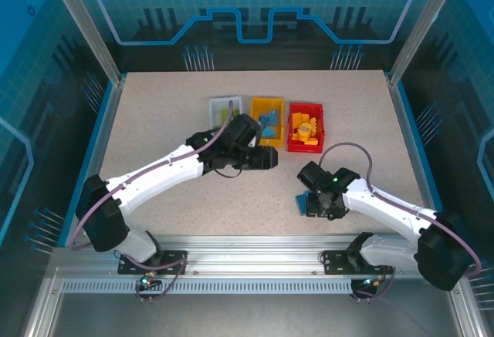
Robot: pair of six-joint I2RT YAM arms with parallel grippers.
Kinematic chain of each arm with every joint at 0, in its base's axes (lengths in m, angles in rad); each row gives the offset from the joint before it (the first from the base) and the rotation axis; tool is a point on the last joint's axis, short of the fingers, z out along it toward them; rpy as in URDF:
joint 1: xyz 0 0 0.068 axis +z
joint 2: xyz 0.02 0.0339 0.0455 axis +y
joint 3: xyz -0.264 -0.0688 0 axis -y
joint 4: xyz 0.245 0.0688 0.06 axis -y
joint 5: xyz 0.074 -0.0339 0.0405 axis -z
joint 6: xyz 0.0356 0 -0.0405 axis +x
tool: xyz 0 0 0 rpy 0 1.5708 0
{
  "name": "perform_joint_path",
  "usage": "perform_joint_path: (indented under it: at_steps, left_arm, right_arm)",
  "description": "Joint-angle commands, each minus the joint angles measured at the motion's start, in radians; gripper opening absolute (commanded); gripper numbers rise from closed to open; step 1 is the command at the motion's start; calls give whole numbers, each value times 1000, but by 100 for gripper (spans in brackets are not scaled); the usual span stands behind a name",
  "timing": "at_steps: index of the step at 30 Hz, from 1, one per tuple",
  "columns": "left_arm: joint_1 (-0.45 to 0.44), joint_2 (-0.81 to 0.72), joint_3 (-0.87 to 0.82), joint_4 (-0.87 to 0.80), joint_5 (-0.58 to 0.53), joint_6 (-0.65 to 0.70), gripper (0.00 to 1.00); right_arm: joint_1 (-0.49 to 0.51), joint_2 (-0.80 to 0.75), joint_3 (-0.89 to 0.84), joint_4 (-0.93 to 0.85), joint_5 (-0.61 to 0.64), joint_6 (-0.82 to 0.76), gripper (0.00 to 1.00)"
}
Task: Sort the legos into containers by color
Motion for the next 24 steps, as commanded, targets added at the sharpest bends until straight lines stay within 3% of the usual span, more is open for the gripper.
perform_joint_path:
  at_steps: [1, 8, 21, 24]
  left_arm:
    - [-29, -48, -21, 32, 20, -41, 66]
    - [-33, -61, -12, 32, 21, -51, 66]
    - [-34, -72, -18, 27, 23, -56, 66]
    - [-33, -77, -32, 38, 32, -63, 66]
  right_arm:
    - [-42, 38, -2, 28, 8, -31, 54]
    - [-87, 144, 5, 105, -36, -100, 51]
    - [-186, 313, 92, 208, -102, -222, 55]
    - [-192, 343, 118, 220, -103, -238, 50]
